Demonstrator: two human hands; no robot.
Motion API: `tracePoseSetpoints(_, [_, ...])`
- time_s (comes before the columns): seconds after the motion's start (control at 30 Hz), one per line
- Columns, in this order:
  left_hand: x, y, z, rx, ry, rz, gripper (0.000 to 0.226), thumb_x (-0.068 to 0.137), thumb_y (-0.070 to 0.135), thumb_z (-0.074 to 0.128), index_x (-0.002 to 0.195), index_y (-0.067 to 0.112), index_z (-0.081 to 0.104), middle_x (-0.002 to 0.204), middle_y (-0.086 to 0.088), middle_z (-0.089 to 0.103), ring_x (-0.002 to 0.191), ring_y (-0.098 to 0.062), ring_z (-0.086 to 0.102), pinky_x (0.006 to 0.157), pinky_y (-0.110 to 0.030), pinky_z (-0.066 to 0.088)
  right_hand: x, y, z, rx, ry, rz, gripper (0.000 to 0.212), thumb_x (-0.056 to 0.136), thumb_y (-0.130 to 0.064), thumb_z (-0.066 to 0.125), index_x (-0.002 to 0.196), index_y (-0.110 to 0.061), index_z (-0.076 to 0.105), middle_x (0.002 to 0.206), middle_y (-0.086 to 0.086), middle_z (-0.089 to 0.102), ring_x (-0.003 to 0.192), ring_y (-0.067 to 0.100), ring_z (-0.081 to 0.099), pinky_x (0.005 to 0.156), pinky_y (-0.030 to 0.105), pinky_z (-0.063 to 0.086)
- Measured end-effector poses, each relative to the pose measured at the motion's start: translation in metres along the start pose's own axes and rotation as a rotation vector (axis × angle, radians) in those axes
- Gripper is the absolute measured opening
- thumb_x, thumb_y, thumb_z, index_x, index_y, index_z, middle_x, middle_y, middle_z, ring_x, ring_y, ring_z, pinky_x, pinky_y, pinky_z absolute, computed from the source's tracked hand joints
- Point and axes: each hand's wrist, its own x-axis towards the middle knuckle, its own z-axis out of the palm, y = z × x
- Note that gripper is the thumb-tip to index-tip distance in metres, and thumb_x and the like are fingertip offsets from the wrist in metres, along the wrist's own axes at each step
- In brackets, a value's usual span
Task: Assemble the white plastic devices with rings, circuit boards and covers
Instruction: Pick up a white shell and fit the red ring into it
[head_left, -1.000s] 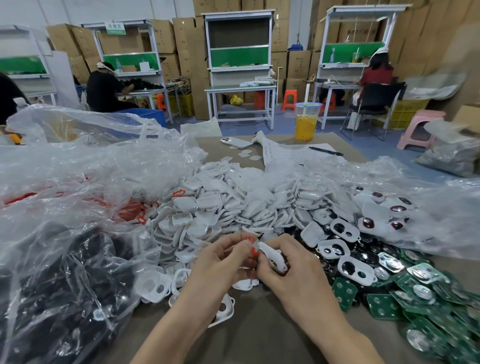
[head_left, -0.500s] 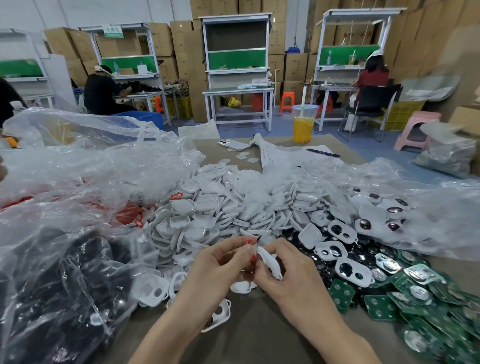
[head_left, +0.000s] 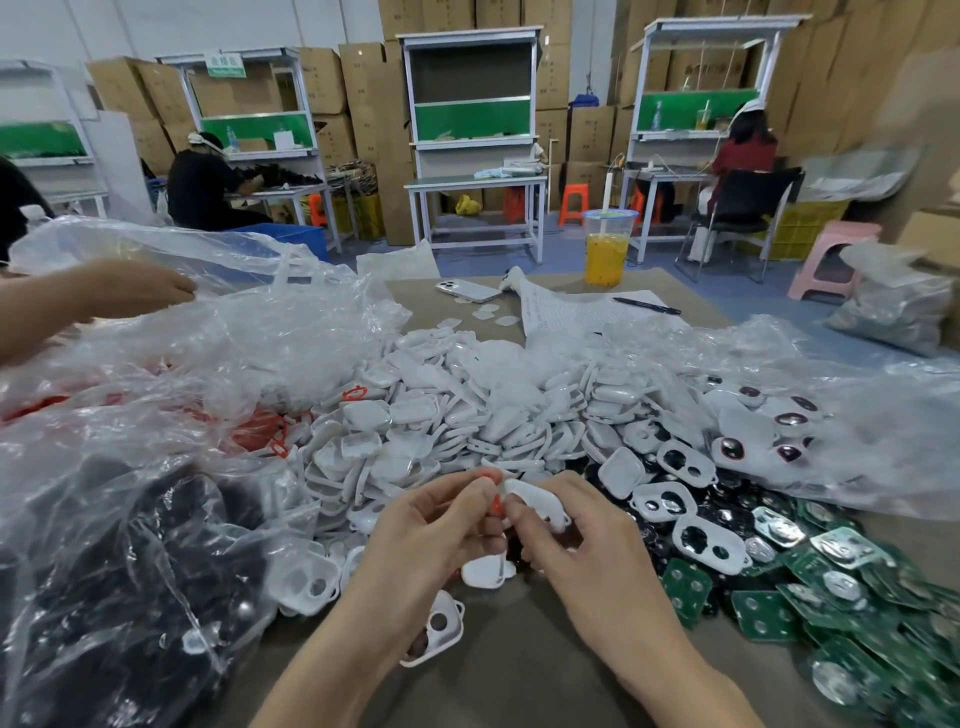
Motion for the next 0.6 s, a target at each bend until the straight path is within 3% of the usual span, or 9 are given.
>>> tracePoseSetpoints(0.13, [0.0022, -0.0012, -0.0003, -0.057, -0.003, -0.022, 0.044, 0.068, 0.039, 0.079, 0.101, 0.009, 0.080, 0.091, -0.016, 0.072, 0.077, -0.021, 0.065, 0.071, -0.027, 0.057, 0.0002, -0.0011, 0.0004, 0.151, -0.056, 0.047, 0.016, 0.094, -0.048, 0.061, 0.106, -0.046, 0.071, 0.103, -0.012, 0.064, 0.085, 0.012, 0.066, 0.070, 0.027, 0.052])
tracePoseSetpoints(0.43, [-0.0002, -0.0013, 0.0006, -0.053, -0.028, -0.076, 0.039, 0.079, 0.028, 0.073, 0.105, -0.001, 0.075, 0.084, -0.015, 0.067, 0.073, -0.019, 0.062, 0.066, -0.026, 0.056, 0.0019, -0.0048, -0.0015, 0.216, -0.094, 0.090, 0.019, 0.090, -0.049, 0.062, 0.106, -0.046, 0.073, 0.109, -0.013, 0.065, 0.086, 0.009, 0.067, 0.069, 0.021, 0.049])
tracePoseSetpoints(0.6, [-0.0009, -0.0014, -0.0002, -0.057, -0.055, -0.104, 0.035, 0.080, 0.026, 0.074, 0.101, -0.003, 0.075, 0.082, -0.015, 0.065, 0.069, -0.018, 0.062, 0.063, -0.026, 0.055, 0.0025, -0.0052, -0.0010, 0.144, -0.088, 0.089, 0.015, 0.097, -0.031, 0.063, 0.104, -0.042, 0.072, 0.105, -0.013, 0.064, 0.085, 0.011, 0.066, 0.071, 0.022, 0.049])
